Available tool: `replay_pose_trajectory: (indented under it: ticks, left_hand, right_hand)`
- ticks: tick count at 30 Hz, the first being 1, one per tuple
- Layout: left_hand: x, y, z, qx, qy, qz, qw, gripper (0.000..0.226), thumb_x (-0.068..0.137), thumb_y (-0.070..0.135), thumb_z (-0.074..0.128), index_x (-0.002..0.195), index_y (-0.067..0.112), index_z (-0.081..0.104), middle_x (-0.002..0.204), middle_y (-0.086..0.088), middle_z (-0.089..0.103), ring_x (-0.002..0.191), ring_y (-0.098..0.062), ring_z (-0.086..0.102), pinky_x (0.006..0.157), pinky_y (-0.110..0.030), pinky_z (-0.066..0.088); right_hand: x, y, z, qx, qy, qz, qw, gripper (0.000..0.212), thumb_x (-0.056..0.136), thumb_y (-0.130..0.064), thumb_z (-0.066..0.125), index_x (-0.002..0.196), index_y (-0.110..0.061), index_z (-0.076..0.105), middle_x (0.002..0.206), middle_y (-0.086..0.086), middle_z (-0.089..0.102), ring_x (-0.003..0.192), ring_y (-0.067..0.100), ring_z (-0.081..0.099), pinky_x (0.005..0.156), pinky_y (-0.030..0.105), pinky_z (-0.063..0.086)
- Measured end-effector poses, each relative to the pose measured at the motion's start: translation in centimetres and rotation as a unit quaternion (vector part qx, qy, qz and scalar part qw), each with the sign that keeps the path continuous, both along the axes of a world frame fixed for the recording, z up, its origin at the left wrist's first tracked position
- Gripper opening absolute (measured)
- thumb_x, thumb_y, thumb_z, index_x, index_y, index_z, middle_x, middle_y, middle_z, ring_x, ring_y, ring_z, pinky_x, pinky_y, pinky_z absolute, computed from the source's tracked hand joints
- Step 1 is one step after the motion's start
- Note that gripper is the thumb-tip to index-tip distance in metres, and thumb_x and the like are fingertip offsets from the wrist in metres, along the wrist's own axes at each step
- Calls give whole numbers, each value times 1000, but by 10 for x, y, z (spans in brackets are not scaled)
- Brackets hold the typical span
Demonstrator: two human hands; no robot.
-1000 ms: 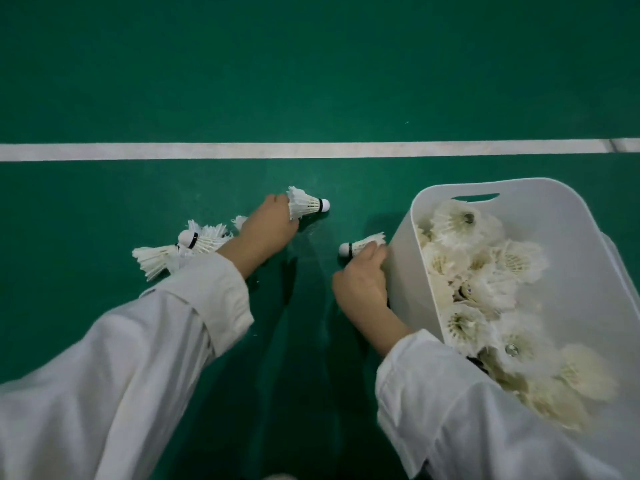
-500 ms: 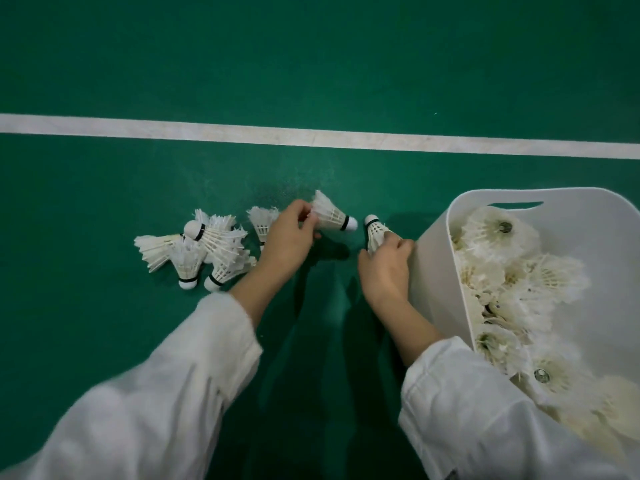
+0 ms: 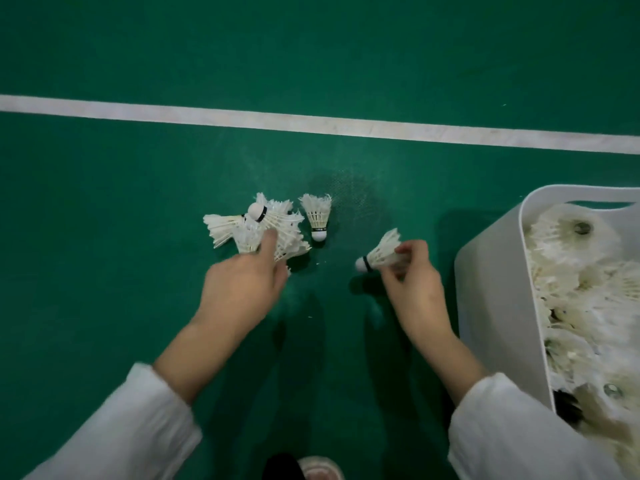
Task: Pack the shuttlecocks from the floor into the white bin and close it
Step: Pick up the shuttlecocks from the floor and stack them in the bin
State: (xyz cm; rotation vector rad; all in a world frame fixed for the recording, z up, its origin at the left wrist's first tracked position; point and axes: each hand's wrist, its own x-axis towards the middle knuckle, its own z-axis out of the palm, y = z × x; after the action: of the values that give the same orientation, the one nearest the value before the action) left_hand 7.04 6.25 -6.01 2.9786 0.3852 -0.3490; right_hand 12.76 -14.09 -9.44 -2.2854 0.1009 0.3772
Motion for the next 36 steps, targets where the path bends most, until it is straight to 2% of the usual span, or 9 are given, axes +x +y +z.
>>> replay_pose_trajectory:
  ticks: [4, 7, 13, 15, 20, 28, 32, 34, 36]
  left_hand:
    - [27, -13, -17, 113, 106, -155, 976, 70, 94, 13, 35, 146, 26, -9, 84, -1, 65, 58, -20, 51, 43, -24, 26]
    - [34, -12, -28, 180, 149, -198, 952, 65, 92, 2, 34, 147, 16, 1, 99, -1, 67, 74, -18, 62, 43, -23, 21]
    - [28, -4, -36, 189, 122, -133, 965, 35, 91, 2, 32, 126, 2, 27, 103, -8, 64, 89, -23, 64, 50, -26, 31]
    - [21, 1, -28, 170, 101, -125, 972, 29, 89, 1, 34, 117, 2, 34, 101, -10, 63, 89, -26, 62, 57, -30, 35]
    - [0, 7, -7, 54, 6, -104, 993, 10, 90, 9, 43, 98, 11, 37, 63, 1, 46, 55, -24, 45, 41, -28, 22]
    - [-28, -24, 18, -97, -90, -67, 989, 25, 96, 36, 40, 96, 14, 51, 79, -3, 60, 69, -26, 52, 55, -33, 39]
    - [-33, -36, 16, -101, -73, -132, 983, 21, 95, 32, 43, 97, 15, 54, 83, -2, 59, 77, -23, 55, 58, -33, 39]
    - [-37, -44, 13, -61, -113, -201, 971, 18, 89, 30, 52, 83, 13, 57, 66, -1, 57, 61, -23, 56, 45, -27, 33]
    - [-41, -49, 12, -27, -130, -234, 963, 22, 85, 31, 54, 71, 14, 57, 54, 2, 52, 47, -20, 52, 37, -23, 29]
  right_hand:
    - [-19, -3, -1, -44, 15, 85, 995, 30, 88, -14, 59, 116, -12, 48, 95, 9, 67, 87, 32, 61, 72, 35, 46]
    - [-24, -4, -1, -64, 11, 123, 990, 5, 87, -11, 58, 92, -10, 60, 90, 5, 65, 85, 26, 60, 66, 27, 37]
    - [-29, -2, 1, -77, -7, 154, 985, 6, 88, -11, 56, 91, -8, 60, 92, 6, 63, 85, 26, 58, 67, 29, 38]
    - [-29, -2, 2, -81, -9, 160, 984, 7, 88, -13, 56, 92, -8, 59, 93, 6, 62, 85, 25, 57, 66, 27, 34]
    - [-34, -1, 7, -59, -16, 153, 986, 7, 88, -13, 56, 92, -9, 60, 94, 5, 63, 87, 23, 58, 70, 28, 38]
    - [-48, -15, 27, -21, -25, 134, 990, 11, 88, -14, 55, 97, -11, 60, 96, 6, 64, 89, 24, 60, 79, 35, 48]
    - [-45, -24, 49, -57, -34, 212, 975, 58, 89, -26, 54, 141, -29, 28, 98, 2, 61, 89, 24, 58, 74, 34, 45]
    - [-47, -24, 55, -124, -51, 312, 941, 72, 91, -28, 50, 146, -38, 5, 100, 4, 59, 92, 26, 56, 75, 37, 46]
    - [-47, -24, 52, -153, -55, 358, 920, 69, 92, -29, 49, 146, -39, 7, 107, 6, 57, 99, 29, 55, 77, 39, 46]
